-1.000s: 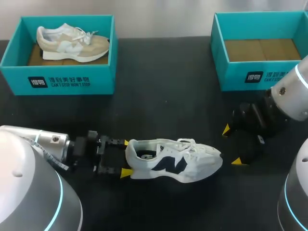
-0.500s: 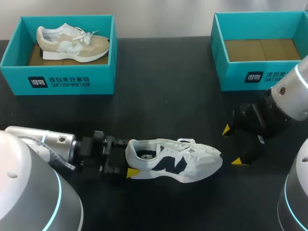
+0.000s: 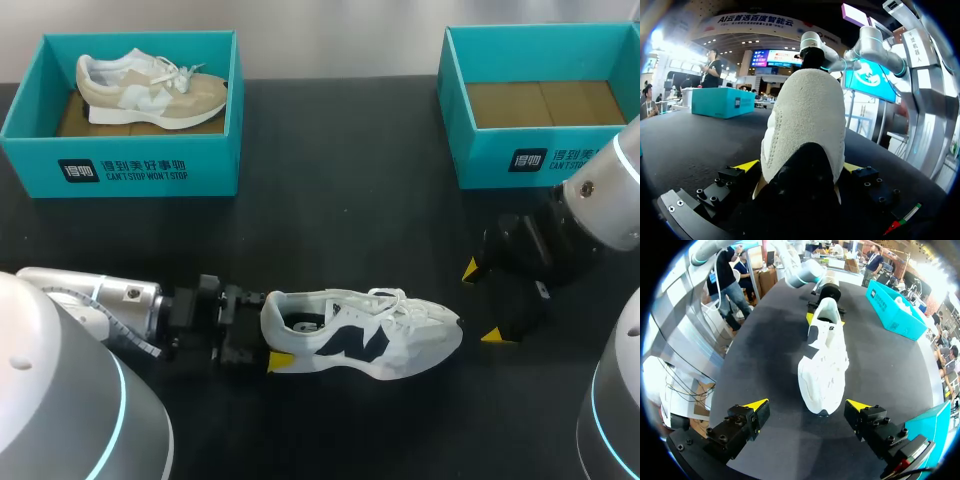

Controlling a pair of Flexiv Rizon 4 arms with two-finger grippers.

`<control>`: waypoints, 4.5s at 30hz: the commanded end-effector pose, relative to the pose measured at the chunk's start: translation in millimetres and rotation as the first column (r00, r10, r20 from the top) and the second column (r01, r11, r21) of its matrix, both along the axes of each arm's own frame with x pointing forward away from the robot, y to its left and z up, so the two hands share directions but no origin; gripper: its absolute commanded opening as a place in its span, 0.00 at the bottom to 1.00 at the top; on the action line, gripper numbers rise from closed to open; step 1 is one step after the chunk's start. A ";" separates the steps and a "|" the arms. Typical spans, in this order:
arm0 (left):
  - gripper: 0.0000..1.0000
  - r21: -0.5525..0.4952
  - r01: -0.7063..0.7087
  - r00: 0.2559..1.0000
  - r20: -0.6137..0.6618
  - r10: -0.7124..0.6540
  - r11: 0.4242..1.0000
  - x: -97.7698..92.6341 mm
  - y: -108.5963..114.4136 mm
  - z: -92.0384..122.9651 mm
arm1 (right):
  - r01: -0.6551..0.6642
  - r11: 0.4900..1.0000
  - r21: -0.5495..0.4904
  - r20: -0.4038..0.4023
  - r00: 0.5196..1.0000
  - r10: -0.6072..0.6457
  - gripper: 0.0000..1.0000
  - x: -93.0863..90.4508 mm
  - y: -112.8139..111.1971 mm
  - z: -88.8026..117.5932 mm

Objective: Take the shoe out of the shoebox, open the shoe tongue, remove and reinsert the insole, then place the shoe into the shoebox

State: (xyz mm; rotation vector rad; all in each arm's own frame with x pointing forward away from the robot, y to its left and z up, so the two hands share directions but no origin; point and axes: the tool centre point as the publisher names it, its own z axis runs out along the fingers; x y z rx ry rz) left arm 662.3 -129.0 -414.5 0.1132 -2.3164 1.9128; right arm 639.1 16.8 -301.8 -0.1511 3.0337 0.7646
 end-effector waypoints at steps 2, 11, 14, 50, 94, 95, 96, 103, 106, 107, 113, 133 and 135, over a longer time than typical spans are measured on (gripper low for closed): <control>1.00 -0.008 -0.013 1.000 -0.002 0.013 1.000 -3.3 -4.8 -3.7 | 0.000 1.000 -0.002 0.002 1.000 0.000 1.00 -0.6 0.5 -0.6; 1.00 -0.006 -0.009 1.000 -0.001 0.009 1.000 -6.1 -13.4 -5.6 | 0.000 1.000 -0.002 0.002 1.000 0.000 1.00 -0.6 0.5 -0.6; 1.00 -0.005 -0.008 1.000 0.005 0.008 1.000 -7.0 -15.8 -6.0 | 0.000 1.000 -0.002 0.002 1.000 0.000 1.00 -0.6 0.5 -0.6; 1.00 -0.028 -0.013 0.998 0.068 0.015 1.000 -1.0 -12.3 -0.3 | 0.000 1.000 -0.002 0.002 1.000 0.000 1.00 -0.6 0.5 -0.6; 0.00 -0.037 -0.007 0.998 0.057 0.009 0.999 -2.8 -12.3 -4.9 | 0.000 1.000 -0.002 0.002 1.000 0.000 1.00 -0.6 0.5 -0.6; 0.00 -0.037 -0.007 0.998 0.057 0.009 0.999 -2.8 -12.3 -4.9 | 0.000 1.000 -0.002 0.002 1.000 0.000 1.00 -0.6 0.5 -0.6; 0.00 -0.037 -0.007 0.998 0.057 0.009 0.999 -2.8 -12.3 -4.9 | 0.033 0.998 -0.059 -0.021 0.999 -0.035 1.00 1.2 6.5 1.5; 0.00 -0.037 -0.007 0.998 0.057 0.009 0.999 -2.8 -12.3 -4.9 | 0.322 0.895 -0.309 0.026 0.943 -0.331 1.00 5.3 43.5 40.5; 0.00 -0.037 -0.007 0.998 0.057 0.009 0.999 -2.8 -12.3 -4.9 | 0.427 0.839 -0.336 0.063 0.899 -0.433 1.00 4.5 57.5 50.0; 0.00 -0.037 -0.007 0.998 0.057 0.009 0.999 -2.8 -12.3 -4.9 | 0.450 0.824 -0.344 0.074 0.888 -0.454 1.00 4.4 62.2 51.9; 0.00 -0.037 -0.007 0.998 0.057 0.009 0.999 -2.8 -12.3 -4.9 | 0.606 0.711 -0.357 0.079 0.778 -0.623 1.00 4.0 73.2 58.3; 0.00 -0.037 -0.007 0.998 0.057 0.009 0.999 -2.8 -12.3 -4.9 | 0.772 0.467 -0.431 0.095 0.554 -0.827 1.00 -1.7 90.5 61.5; 0.00 -0.037 -0.007 0.998 0.057 0.009 0.999 -2.8 -12.3 -4.9 | 0.806 0.413 -0.423 0.090 0.491 -0.867 1.00 -0.4 95.6 63.4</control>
